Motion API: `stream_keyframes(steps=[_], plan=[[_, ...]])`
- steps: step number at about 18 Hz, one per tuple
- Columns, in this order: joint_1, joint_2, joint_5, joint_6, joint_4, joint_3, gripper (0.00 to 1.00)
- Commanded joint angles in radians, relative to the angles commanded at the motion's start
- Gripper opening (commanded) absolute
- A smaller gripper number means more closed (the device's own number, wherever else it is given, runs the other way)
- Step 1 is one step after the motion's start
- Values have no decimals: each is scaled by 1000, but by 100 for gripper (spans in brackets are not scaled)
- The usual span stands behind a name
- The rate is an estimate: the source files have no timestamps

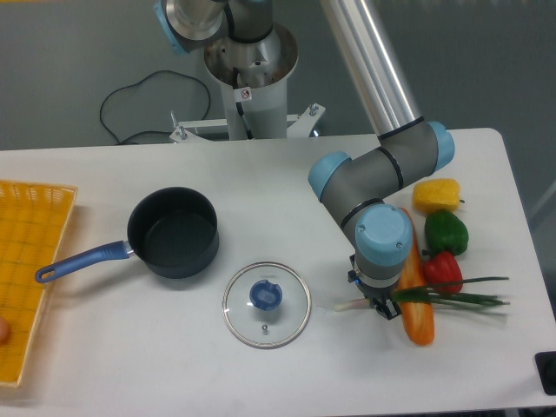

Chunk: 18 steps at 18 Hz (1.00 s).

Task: Pick up the green onion
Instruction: 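Lift the grasped green onions up off the table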

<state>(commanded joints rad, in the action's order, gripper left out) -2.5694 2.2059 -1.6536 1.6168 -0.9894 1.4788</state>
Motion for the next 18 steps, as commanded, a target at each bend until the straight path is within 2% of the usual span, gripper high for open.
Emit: stream_keyframes(steps=[9, 18], plan=[[0, -28, 2, -37, -2, -2, 15], [29, -71, 14, -152, 11, -18, 15]])
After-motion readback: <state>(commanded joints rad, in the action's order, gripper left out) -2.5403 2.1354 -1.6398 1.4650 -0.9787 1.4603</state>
